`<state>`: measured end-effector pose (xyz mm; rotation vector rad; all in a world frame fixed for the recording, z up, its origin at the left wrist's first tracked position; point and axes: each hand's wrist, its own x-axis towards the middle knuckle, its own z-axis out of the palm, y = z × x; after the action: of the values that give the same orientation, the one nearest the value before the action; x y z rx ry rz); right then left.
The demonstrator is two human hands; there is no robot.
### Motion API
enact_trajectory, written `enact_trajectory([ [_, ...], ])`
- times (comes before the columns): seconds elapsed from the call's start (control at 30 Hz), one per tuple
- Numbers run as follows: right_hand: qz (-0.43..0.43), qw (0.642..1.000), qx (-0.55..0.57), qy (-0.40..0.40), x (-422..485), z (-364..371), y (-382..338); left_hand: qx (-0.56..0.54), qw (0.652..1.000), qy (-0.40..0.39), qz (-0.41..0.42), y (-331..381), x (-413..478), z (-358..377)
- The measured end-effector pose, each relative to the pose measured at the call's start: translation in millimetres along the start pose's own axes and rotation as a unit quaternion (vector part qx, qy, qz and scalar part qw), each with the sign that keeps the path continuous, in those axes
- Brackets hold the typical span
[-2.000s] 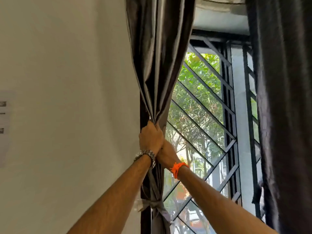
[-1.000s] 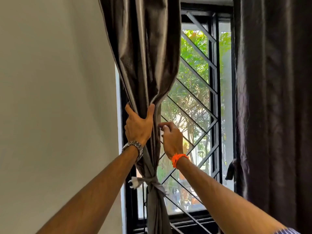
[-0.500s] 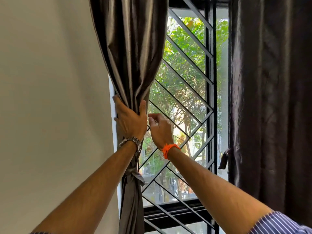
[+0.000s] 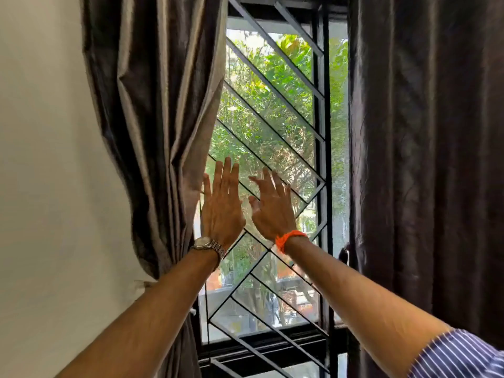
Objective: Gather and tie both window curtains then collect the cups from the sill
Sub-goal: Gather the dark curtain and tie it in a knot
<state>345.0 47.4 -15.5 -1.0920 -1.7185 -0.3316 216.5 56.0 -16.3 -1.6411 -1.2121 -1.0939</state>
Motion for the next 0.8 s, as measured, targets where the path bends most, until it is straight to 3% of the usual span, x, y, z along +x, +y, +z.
enact_trajectory([
  [0.2,-0.030,0.991,-0.126,0.041,1,-53,53,0.053,0.995,-0.079,0.007,51,2,13],
  [0.63,-0.010,0.942,-0.331,0.059,-3,-133,176,-0.014,0.995,-0.072,0.065,208,41,68],
  [0.8,0.018,0.933,-0.347,0.089,1,-152,218,-0.076,0.992,-0.047,0.084,262,56,101],
])
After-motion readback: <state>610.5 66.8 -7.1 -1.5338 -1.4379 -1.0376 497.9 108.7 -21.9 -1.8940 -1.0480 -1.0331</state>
